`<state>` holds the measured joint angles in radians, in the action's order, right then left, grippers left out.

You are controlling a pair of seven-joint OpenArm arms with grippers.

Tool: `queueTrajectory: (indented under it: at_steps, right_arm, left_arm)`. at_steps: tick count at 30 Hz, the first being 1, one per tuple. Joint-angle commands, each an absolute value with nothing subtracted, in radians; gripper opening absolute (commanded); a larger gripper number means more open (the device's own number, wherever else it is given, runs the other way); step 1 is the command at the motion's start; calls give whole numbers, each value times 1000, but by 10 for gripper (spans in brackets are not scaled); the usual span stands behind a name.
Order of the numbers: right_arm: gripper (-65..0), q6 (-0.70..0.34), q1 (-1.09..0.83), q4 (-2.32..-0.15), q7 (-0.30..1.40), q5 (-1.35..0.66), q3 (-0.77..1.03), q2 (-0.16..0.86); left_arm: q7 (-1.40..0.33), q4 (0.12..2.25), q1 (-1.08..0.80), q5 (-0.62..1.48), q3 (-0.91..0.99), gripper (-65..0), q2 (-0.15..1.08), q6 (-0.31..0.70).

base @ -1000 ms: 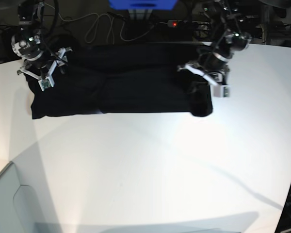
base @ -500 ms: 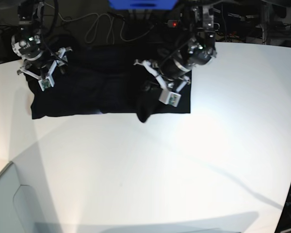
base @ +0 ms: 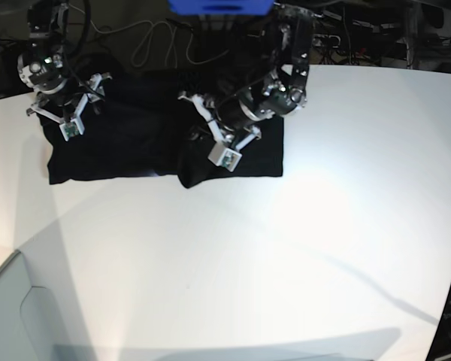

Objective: Fold the T-shirt properly
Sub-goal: 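Carry the strip end with the left gripper toward the right gripper, then release the folded end with the left gripper and lift away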

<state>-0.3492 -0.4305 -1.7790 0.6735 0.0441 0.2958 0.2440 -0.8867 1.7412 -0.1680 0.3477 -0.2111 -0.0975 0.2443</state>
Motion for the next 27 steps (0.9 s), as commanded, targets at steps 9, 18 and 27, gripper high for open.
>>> queueTrajectory:
  at_steps: [9,18,27]
  right_arm:
    - [-210,-357,-430,-1793,661,39,302,255]
    - [-210,-357,-432,-1793,661,39,302,255]
    - [-210,-357,-432,-1794,661,39,302,255]
  left_arm:
    - [-871,1716,-133,377,-271,-650,-108,251]
    - [-872,1716,-131,377,-269,-650,-133,251]
    - [-875,1727,-139,377,-269,-468,-128,251]
